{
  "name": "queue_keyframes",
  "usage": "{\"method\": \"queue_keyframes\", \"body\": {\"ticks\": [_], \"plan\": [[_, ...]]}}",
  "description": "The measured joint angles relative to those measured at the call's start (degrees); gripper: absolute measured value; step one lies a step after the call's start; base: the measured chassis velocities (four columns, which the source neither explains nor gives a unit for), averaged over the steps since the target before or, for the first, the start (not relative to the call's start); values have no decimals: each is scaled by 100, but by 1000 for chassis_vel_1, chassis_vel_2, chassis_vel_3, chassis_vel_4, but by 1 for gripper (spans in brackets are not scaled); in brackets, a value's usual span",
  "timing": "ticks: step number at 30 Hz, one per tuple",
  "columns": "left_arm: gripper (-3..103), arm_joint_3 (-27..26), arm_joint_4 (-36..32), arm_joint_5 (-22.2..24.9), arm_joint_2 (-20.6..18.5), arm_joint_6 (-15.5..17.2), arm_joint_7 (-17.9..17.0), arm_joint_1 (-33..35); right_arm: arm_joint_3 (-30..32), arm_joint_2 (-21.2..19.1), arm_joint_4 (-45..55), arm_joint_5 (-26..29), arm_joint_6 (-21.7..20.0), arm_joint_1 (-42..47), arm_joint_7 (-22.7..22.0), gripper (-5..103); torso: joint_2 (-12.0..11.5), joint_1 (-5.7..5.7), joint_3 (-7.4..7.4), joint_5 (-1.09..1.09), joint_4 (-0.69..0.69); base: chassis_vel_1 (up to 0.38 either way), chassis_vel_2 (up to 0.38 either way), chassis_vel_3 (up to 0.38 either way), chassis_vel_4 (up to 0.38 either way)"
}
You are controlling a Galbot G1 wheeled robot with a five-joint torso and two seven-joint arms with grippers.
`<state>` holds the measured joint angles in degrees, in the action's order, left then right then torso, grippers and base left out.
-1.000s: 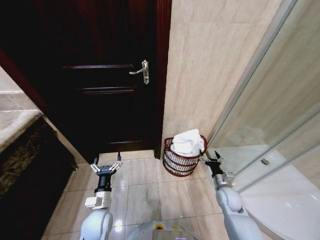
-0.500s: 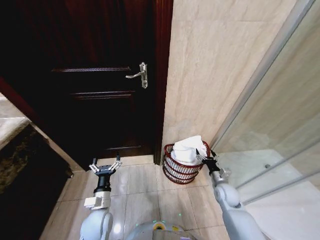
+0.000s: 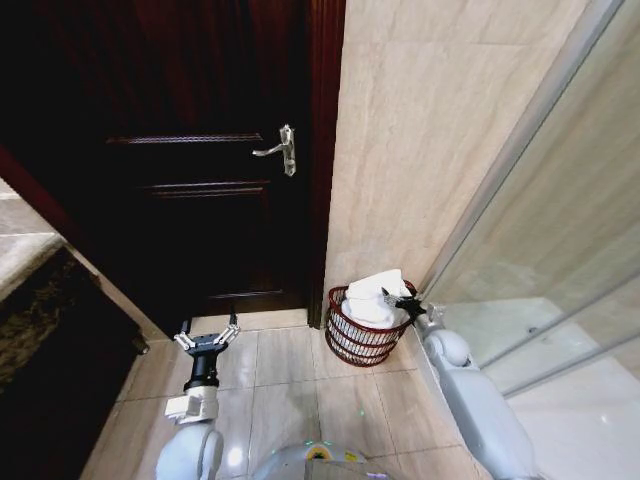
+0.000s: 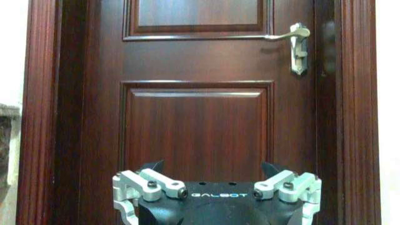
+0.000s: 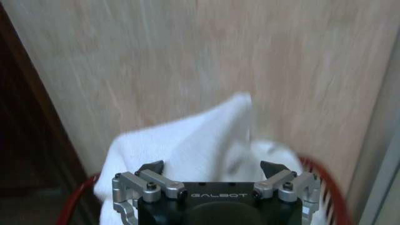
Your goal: Discard the used towel into the hamper.
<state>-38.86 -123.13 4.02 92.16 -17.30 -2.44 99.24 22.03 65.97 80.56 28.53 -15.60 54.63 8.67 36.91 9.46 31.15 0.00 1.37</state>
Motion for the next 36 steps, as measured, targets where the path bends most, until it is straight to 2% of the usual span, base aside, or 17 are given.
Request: {"method": "queue_keyframes", "body": {"ticks": [5, 11, 15, 22, 24, 27, 33, 36], "plan": [[100, 9, -59, 31, -1, -5, 0, -25, -216, 40, -540, 96, -351, -246, 129, 100, 0, 0, 0, 0, 1, 0, 0, 0, 0], [100, -87, -201, 184, -1, -10, -18, 25, -341, 176, -1001, -17, -528, -555, 216, 100, 0, 0, 0, -1, 1, 0, 0, 0, 0], [100, -193, -314, 301, -1, -30, -36, 85, -484, 259, -1279, -21, -844, -874, 231, 100, 0, 0, 0, -1, 0, 0, 0, 0, 0], [100, -279, -484, 345, -2, -108, -44, 213, -573, 295, -1555, -8, -1755, -1272, 327, 100, 1, 0, 0, -1, -1, 0, 0, 0, 0], [100, -286, -511, 352, -2, -108, -50, 215, -572, 292, -1595, -33, -1820, -1292, 375, 100, 1, 0, 0, -1, -1, 0, 0, 0, 0], [100, -287, -573, 365, -2, -86, -85, 208, -547, 273, -1820, -334, -1910, -1336, 700, 100, 1, 0, 0, 1, 0, 0, 0, 0, 0], [100, -263, -633, 363, -2, -22, -91, 205, -398, 344, -2137, -522, -1956, -1393, 800, 100, 1, 0, 0, 0, 0, 0, 0, 0, 0], [100, -263, -664, 366, -2, -15, -98, 208, -312, 382, -2205, -543, -1824, -1327, 785, 100, 1, 1, 0, 0, 0, 0, 0, 0, 0]]}}
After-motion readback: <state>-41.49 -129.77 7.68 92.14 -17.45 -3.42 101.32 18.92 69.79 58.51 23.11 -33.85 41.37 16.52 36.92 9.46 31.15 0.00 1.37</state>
